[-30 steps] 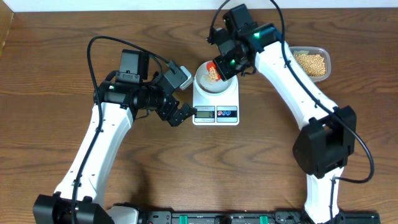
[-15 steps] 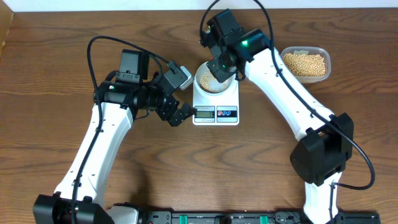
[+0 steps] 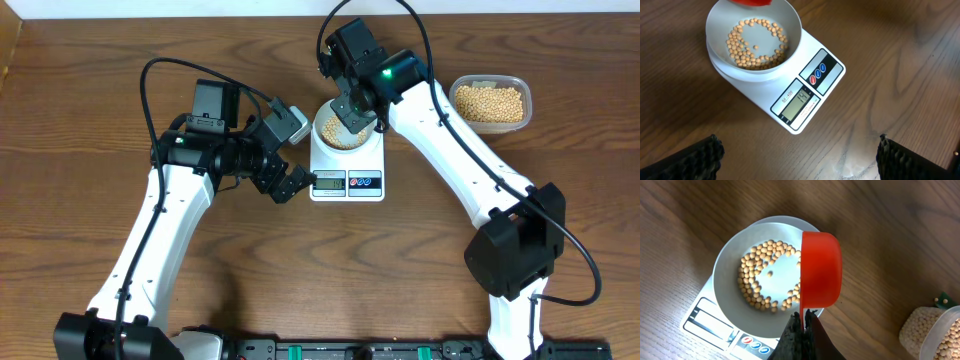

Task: Scoop item into bowl and weigh 50g on scale
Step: 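Tip the red scoop to pour soybeans into the white bowl, then move the empty red scoop back to the soybean tub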

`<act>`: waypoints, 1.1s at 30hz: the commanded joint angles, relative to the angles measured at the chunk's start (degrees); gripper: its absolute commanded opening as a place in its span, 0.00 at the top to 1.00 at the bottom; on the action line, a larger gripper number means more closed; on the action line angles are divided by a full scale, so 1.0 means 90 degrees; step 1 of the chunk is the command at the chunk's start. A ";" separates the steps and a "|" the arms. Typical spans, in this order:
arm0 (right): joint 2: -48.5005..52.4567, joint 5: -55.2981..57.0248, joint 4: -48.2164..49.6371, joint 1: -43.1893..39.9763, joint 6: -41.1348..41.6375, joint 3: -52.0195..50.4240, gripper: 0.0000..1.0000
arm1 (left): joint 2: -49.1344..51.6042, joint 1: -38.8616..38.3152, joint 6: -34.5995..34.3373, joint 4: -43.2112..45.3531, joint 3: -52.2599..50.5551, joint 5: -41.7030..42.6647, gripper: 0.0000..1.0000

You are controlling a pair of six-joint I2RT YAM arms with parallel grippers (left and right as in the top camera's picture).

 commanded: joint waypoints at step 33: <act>-0.1061 0.0075 -0.0899 -0.2798 0.0556 0.0119 0.99 | 0.0000 -0.0015 0.0090 -0.0010 -0.0056 -0.0029 0.00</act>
